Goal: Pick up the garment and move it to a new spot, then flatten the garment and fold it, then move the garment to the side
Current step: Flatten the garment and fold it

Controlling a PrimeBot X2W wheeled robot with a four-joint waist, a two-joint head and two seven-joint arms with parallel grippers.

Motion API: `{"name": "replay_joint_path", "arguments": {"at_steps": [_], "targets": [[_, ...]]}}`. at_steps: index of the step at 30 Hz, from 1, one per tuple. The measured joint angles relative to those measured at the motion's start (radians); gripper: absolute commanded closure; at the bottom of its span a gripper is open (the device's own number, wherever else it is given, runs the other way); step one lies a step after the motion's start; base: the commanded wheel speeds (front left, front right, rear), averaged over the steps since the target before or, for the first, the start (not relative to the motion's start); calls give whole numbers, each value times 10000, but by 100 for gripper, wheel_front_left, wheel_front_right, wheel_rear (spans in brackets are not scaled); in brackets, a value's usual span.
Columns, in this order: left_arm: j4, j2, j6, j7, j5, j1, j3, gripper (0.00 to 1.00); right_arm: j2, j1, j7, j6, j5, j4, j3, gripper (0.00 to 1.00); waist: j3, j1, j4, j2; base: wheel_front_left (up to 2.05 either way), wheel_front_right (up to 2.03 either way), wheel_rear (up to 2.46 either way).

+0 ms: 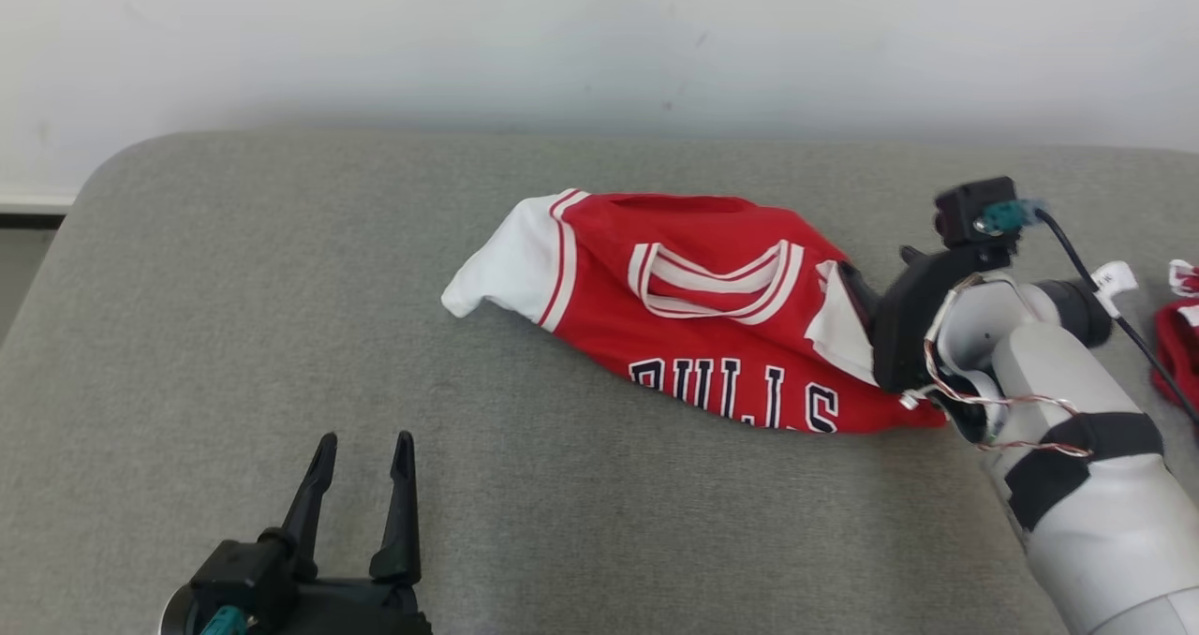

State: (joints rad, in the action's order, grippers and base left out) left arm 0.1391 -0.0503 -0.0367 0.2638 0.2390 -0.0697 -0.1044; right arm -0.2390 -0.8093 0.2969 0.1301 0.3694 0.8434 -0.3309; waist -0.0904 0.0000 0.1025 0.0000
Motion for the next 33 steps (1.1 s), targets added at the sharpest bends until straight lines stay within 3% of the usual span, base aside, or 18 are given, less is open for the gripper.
{"name": "replay_joint_path", "arguments": {"at_steps": [8, 21, 23, 33], "targets": [[-82, 2, 2, 0, 75, -407, -439, 0, 311, -704, 894, 0, 71, 855, 332, 0, -448, 0, 718, 0, 0, 0, 0], [-130, 2, 44, 0, 171, -523, -686, 0, 326, -1601, 993, 0, -1064, 2884, 1068, 0, -1122, 0, 1546, 1, 0, 0, 0], [-148, 0, 92, 0, 182, -568, -698, 0, 372, -1707, 936, 0, -1187, 3033, 1099, 100, -1222, 0, 1604, 0, 0, 0, 0], [-115, 4, 184, 0, 209, -645, -533, 0, 752, -1861, 144, 0, -1354, 2541, 307, 100, -1147, 1, 1437, 1, 0, 0, 0]]}}
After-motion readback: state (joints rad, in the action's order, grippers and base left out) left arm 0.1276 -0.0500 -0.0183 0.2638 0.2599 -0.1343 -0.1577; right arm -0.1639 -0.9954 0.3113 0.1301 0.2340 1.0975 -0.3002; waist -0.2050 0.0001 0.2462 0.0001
